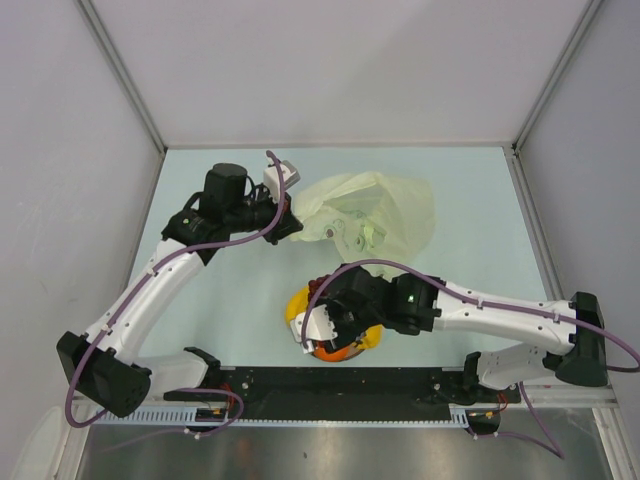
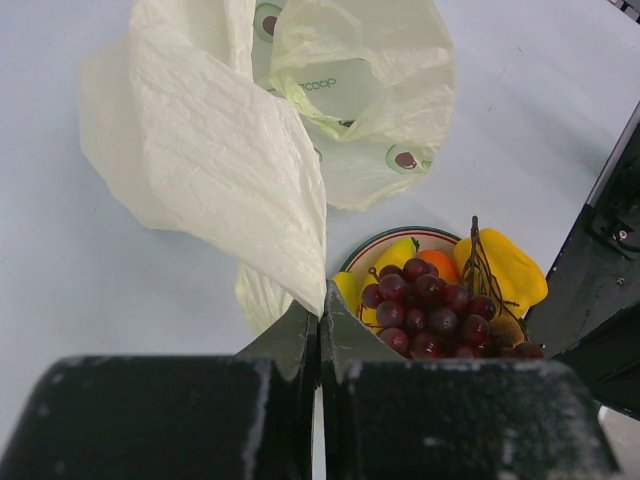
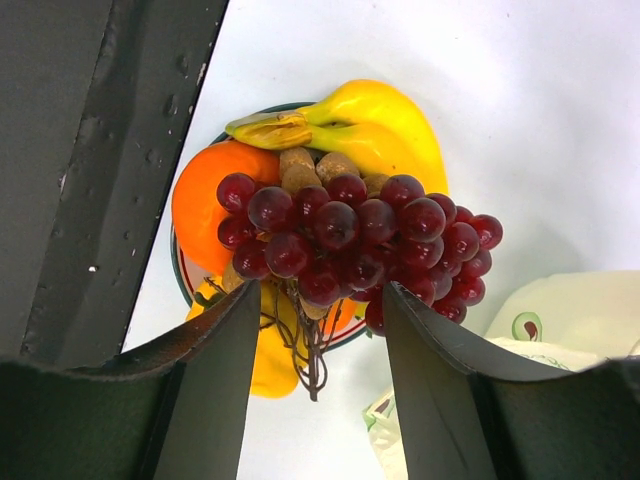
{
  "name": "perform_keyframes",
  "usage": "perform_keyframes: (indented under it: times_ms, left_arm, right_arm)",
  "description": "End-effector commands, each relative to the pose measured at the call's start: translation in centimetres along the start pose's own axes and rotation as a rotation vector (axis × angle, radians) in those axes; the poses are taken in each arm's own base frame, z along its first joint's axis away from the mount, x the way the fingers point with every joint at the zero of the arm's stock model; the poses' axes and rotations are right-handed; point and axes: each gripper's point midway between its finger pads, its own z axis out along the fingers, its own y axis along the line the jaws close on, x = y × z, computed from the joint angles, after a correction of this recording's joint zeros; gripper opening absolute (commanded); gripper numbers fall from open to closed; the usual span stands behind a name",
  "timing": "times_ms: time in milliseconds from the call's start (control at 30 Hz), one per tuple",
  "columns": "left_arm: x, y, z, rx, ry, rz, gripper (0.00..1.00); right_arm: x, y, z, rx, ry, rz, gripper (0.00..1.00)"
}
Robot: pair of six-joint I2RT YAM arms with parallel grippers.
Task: Take the fake fruits out of the plastic bag
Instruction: Place the fake fruit on the plate, then move the plastic bag to the center of the board.
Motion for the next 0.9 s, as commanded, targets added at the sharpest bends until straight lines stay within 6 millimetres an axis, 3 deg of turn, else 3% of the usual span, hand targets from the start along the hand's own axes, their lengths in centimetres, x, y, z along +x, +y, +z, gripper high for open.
perform_keyframes:
  times_ms: [0,267,500,600,700,733,800,833,867]
  left_arm:
    - [-1.3,0.0,-0.1,0.010,-0.041,0.006,0.00]
    - [-1.6,0.4,-0.1,-0.006,-0.039,0.016,0.00]
    - [-3.6,1.1,0.1,-0.026,-0.060,0.030,0.00]
    - [-5.0,1.3,-0.2,-0.042,-0.082,0.043,0.00]
    - [-6.9,1.1,-0.8,-0.041,-0.126,0.069,0.00]
    - [-8.0,0.9,-1.3,-0.043,-0.148,0.082,0.00]
    - [-8.8,0.7,-1.5,-0.032,-0.154,0.099,0.00]
    - [-9.6,0.5,-2.0,-0.032,-0.170,0.120,0.00]
    - [-9.7,0.7,-2.1,-0.037,-0.167,0.142,0.00]
  right_arm:
    - [-0.4,-0.4,-0.8,0.033,-0.012,0.014,0.57]
    - [-1.3,-2.5,-2.3,0.132,-0.039,0.005,0.57]
    - [-0.8,-7.6,-5.8,0.286,-0.080,0.182,0.58]
    - [1.5,-11.0,-7.2,0.397,-0.089,0.335,0.59]
    - [5.2,-14.6,-8.1,0.507,-0.088,0.531,0.59]
    - [7.8,-15.8,-7.7,0.535,-0.050,0.613,0.59]
    - [10.2,-17.3,-7.2,0.572,-0.021,0.677,0.59]
    - [12.9,-18.6,-7.8,0.621,0.007,0.734,0.58]
    - [14.8,-19.1,-6.6,0.615,0.028,0.780,0.58]
